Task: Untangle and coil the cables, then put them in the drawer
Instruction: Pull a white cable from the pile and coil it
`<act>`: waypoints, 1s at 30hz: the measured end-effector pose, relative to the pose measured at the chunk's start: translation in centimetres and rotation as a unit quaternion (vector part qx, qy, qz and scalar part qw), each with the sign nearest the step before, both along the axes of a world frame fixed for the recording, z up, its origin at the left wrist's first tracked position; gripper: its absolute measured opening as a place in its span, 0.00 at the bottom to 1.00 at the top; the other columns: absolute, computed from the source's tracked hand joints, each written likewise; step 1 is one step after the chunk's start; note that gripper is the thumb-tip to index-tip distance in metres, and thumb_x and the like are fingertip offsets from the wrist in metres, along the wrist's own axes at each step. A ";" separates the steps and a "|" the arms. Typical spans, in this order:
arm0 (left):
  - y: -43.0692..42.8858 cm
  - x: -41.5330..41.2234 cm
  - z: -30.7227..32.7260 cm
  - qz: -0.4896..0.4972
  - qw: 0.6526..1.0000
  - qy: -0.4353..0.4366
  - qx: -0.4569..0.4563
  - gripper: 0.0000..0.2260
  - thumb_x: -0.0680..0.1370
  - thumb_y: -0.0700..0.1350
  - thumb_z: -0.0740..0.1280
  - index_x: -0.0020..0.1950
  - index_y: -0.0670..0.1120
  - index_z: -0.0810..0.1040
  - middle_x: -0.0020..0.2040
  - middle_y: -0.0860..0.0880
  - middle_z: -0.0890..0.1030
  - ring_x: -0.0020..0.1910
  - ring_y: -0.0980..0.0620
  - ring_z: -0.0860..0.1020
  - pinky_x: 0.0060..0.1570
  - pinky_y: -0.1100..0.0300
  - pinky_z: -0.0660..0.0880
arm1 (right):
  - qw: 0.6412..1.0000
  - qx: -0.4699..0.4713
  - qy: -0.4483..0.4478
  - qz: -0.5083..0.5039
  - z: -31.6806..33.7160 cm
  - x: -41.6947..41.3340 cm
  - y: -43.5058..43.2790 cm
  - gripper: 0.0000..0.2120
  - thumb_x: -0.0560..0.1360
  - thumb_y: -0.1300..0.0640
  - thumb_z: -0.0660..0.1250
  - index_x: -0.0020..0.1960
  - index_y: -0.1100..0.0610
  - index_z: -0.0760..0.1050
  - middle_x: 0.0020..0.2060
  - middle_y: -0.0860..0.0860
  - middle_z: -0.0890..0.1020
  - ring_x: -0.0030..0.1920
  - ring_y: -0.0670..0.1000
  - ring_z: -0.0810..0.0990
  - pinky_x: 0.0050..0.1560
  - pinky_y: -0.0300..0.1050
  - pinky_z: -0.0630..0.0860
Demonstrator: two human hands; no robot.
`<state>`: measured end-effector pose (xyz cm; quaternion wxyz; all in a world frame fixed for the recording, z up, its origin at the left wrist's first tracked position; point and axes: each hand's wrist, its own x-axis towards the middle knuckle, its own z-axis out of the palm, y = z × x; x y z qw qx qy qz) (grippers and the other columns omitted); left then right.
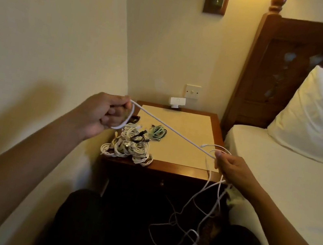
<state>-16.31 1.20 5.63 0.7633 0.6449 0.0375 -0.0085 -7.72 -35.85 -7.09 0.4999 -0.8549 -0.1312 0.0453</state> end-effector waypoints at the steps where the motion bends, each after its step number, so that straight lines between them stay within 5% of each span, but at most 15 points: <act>1: 0.8 -0.1 0.1 0.014 1.000 -0.003 -0.020 0.13 0.85 0.44 0.58 0.43 0.42 0.73 0.23 0.54 0.60 0.19 0.59 0.56 0.19 0.67 0.54 | 0.999 -0.020 0.016 -0.040 -1.2 0.4 -1.3 0.27 0.84 0.44 0.58 0.41 0.62 0.82 0.32 0.54 0.80 0.35 0.51 0.78 0.42 0.45 0.75; 4: 1.5 -0.2 -0.1 0.049 0.996 -0.022 -0.070 0.12 0.85 0.45 0.58 0.43 0.43 0.72 0.23 0.54 0.60 0.19 0.59 0.57 0.21 0.66 0.55 | 0.991 -0.087 0.062 -0.083 -4.3 0.6 -4.2 0.24 0.84 0.44 0.61 0.40 0.58 0.84 0.36 0.54 0.84 0.37 0.55 0.80 0.40 0.44 0.73; 8: -1.8 -1.1 -0.6 -0.024 0.998 -0.013 -0.051 0.12 0.84 0.45 0.59 0.43 0.42 0.74 0.25 0.52 0.63 0.19 0.58 0.59 0.20 0.66 0.57 | 0.961 -0.271 0.029 0.037 -3.5 -0.5 -3.5 0.10 0.84 0.50 0.64 0.50 0.51 0.82 0.46 0.48 0.84 0.47 0.48 0.83 0.47 0.40 0.77; 12: -7.4 -1.8 0.2 -0.194 0.979 0.018 0.057 0.12 0.84 0.44 0.59 0.48 0.39 0.77 0.27 0.50 0.68 0.20 0.56 0.64 0.23 0.65 0.59 | 0.982 -0.081 -0.011 0.171 4.1 -4.0 2.1 0.16 0.84 0.46 0.62 0.72 0.43 0.72 0.65 0.39 0.77 0.64 0.37 0.76 0.64 0.39 0.75; 14: -9.3 -1.5 0.4 -0.208 0.977 -0.004 0.041 0.13 0.85 0.44 0.58 0.51 0.38 0.78 0.28 0.50 0.69 0.21 0.56 0.64 0.24 0.64 0.60 | 0.970 0.031 -0.009 0.242 7.0 -6.4 5.3 0.17 0.84 0.49 0.61 0.72 0.47 0.71 0.62 0.43 0.81 0.61 0.40 0.80 0.60 0.37 0.78; 17: -8.6 -1.1 1.3 -0.153 0.983 -0.038 -0.096 0.11 0.82 0.45 0.61 0.52 0.38 0.77 0.28 0.51 0.67 0.22 0.58 0.63 0.24 0.65 0.61 | 0.968 0.153 -0.028 0.197 6.4 -7.8 7.9 0.12 0.87 0.55 0.55 0.62 0.54 0.77 0.39 0.53 0.77 0.38 0.54 0.76 0.40 0.47 0.76; 21: -5.1 -0.8 2.5 -0.063 0.965 -0.082 -0.239 0.13 0.83 0.44 0.59 0.59 0.35 0.76 0.32 0.51 0.71 0.26 0.58 0.66 0.26 0.67 0.66 | 0.989 -0.015 -0.088 0.121 1.7 -7.3 7.6 0.12 0.87 0.52 0.56 0.56 0.45 0.78 0.33 0.41 0.76 0.31 0.43 0.70 0.36 0.48 0.71; 23: -5.2 -0.7 1.6 -0.024 0.974 -0.110 -0.197 0.15 0.85 0.43 0.58 0.63 0.34 0.75 0.36 0.49 0.78 0.30 0.56 0.73 0.32 0.66 0.73 | 0.970 -0.119 -0.080 0.197 1.4 -9.1 8.7 0.11 0.87 0.52 0.57 0.58 0.44 0.78 0.41 0.38 0.81 0.36 0.42 0.78 0.41 0.47 0.79; 25: -6.4 -0.8 0.1 0.015 0.989 -0.129 -0.068 0.14 0.86 0.43 0.58 0.65 0.35 0.75 0.40 0.45 0.82 0.35 0.52 0.79 0.39 0.62 0.78 | 0.939 -0.156 -0.117 0.283 3.2 -11.9 10.4 0.11 0.86 0.50 0.57 0.60 0.46 0.78 0.49 0.44 0.84 0.45 0.45 0.82 0.51 0.50 0.81; 28: -7.4 -1.5 -1.9 0.010 0.974 -0.141 0.175 0.14 0.87 0.45 0.57 0.65 0.39 0.76 0.44 0.44 0.85 0.38 0.49 0.82 0.42 0.59 0.79 | 0.918 -0.124 -0.172 0.335 8.1 -14.2 11.5 0.13 0.86 0.50 0.58 0.57 0.52 0.79 0.42 0.48 0.81 0.41 0.44 0.80 0.43 0.41 0.77; 30: -7.1 -2.4 -2.7 -0.038 0.960 -0.119 0.249 0.14 0.87 0.47 0.58 0.63 0.43 0.80 0.45 0.45 0.86 0.42 0.48 0.82 0.45 0.55 0.78 | 0.927 -0.105 -0.217 0.289 11.2 -13.5 11.1 0.12 0.86 0.52 0.60 0.54 0.54 0.81 0.36 0.45 0.78 0.36 0.42 0.77 0.38 0.32 0.70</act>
